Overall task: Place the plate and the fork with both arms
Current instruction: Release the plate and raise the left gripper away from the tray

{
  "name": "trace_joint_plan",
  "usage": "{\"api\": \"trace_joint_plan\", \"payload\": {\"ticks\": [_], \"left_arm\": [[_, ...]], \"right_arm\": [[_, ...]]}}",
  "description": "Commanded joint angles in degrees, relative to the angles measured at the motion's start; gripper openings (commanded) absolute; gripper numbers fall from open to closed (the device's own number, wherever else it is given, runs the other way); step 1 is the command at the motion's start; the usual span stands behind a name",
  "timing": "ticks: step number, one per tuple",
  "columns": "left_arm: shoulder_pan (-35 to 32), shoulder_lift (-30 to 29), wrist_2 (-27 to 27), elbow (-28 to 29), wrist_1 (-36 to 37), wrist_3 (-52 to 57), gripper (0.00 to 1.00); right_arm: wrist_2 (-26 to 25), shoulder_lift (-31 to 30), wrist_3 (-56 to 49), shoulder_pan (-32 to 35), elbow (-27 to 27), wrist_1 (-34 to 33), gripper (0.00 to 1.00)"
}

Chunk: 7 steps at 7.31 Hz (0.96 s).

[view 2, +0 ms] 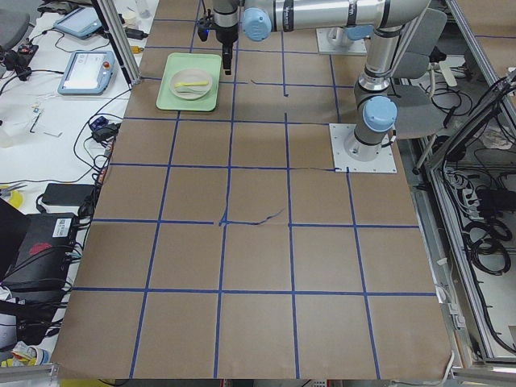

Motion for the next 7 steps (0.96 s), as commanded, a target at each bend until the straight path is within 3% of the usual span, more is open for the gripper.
{"api": "trace_joint_plan", "payload": {"ticks": [1, 3, 5, 7], "left_arm": [[-3.6, 5.3, 0.5, -2.3, -4.5, 2.3, 1.0], [-3.9, 6.6, 0.2, -2.9, -6.0, 2.0, 1.0], [-3.9, 6.9, 0.2, -4.3, -5.1, 2.0, 1.0], [-3.9, 7.1, 0.2, -5.2, -5.0, 2.0, 1.0]], "right_arm": [[-0.3, 0.5, 0.1, 0.1, 0.0, -0.1, 1.0], [-0.2, 1.6, 0.3, 0.2, -0.1, -2.6, 1.0], [0.2, 8.3, 2.8, 2.2, -2.4, -10.7, 1.0], [0.2, 22.0, 10.0, 4.6, -13.8, -15.7, 1.0]]}}
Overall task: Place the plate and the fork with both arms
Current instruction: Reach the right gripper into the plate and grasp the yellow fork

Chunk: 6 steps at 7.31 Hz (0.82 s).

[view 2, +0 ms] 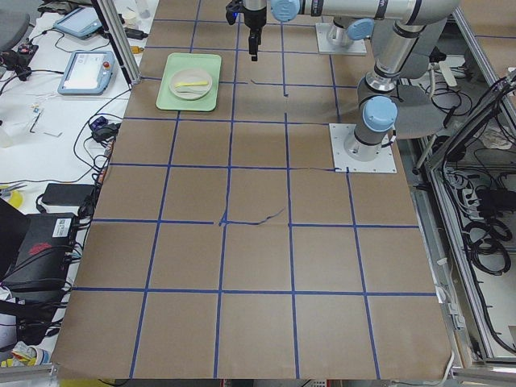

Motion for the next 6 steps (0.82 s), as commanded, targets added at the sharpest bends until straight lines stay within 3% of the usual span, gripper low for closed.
{"api": "trace_joint_plan", "payload": {"ticks": [1, 3, 4, 6], "left_arm": [[0.0, 0.1, 0.1, -0.9, 0.1, 0.0, 1.0], [0.0, 0.2, 0.0, -0.8, 0.5, -0.2, 1.0], [0.1, 0.2, 0.1, -0.9, 0.7, -0.2, 1.0], [0.1, 0.1, 0.1, -0.9, 0.7, -0.2, 1.0]], "right_arm": [[-0.5, 16.8, 7.9, 3.9, -14.4, -5.8, 1.0], [3.1, 30.0, 4.0, 4.3, -24.8, -8.7, 1.0], [3.2, 31.9, 3.1, 4.4, -24.8, -11.8, 0.88], [3.2, 35.6, 3.1, 5.5, -24.7, -13.4, 0.89]]}}
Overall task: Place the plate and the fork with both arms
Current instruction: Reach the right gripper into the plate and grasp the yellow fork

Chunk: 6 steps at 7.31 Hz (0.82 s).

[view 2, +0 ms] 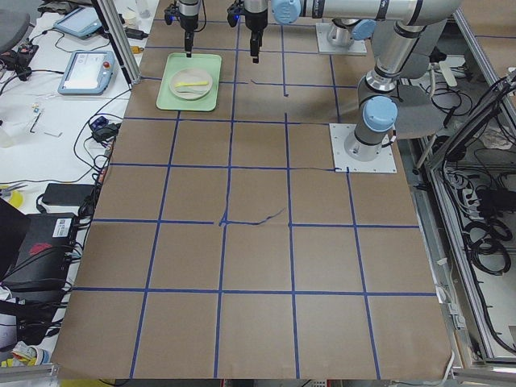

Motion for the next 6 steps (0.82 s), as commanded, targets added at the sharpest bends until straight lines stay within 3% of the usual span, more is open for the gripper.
{"api": "trace_joint_plan", "payload": {"ticks": [1, 3, 6], "left_arm": [[0.0, -0.1, 0.0, -0.1, 0.0, 0.0, 1.0], [0.0, -0.2, -0.1, -0.1, 0.0, 0.0, 1.0], [0.0, -0.2, -0.1, -0.1, 0.1, 0.0, 1.0]], "right_arm": [[0.1, 3.1, -0.1, 2.2, -0.1, -1.1, 0.89], [0.2, 3.3, 0.0, 2.8, 0.6, -1.2, 0.79], [2.0, 3.7, -0.2, 3.4, 3.2, -4.8, 0.71]]}}
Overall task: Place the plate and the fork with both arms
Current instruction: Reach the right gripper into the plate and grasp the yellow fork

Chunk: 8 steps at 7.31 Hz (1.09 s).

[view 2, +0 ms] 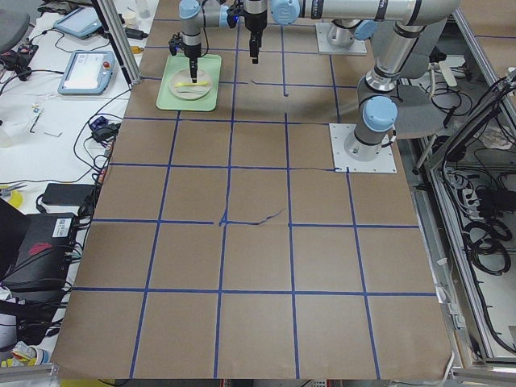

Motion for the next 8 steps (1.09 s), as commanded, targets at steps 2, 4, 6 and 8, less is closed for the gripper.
{"api": "trace_joint_plan", "payload": {"ticks": [2, 4, 6, 8], "left_arm": [[0.0, -0.1, 0.0, 0.0, -0.1, 0.0, 1.0], [0.0, -0.1, 0.0, -0.1, -0.1, 0.0, 1.0], [0.0, -0.1, 0.0, -0.1, -0.1, 0.0, 1.0], [0.0, 0.0, -0.1, -1.0, 0.1, 0.2, 1.0]], "right_arm": [[0.4, 0.5, -0.6, 0.1, 1.5, -1.7, 0.58], [0.0, 0.5, -0.8, 0.1, 1.6, -1.7, 0.4], [-0.3, 1.1, -0.8, 0.1, 1.5, -1.7, 0.39], [-0.4, 0.9, -0.8, 0.1, 1.4, -2.0, 0.15]]}}
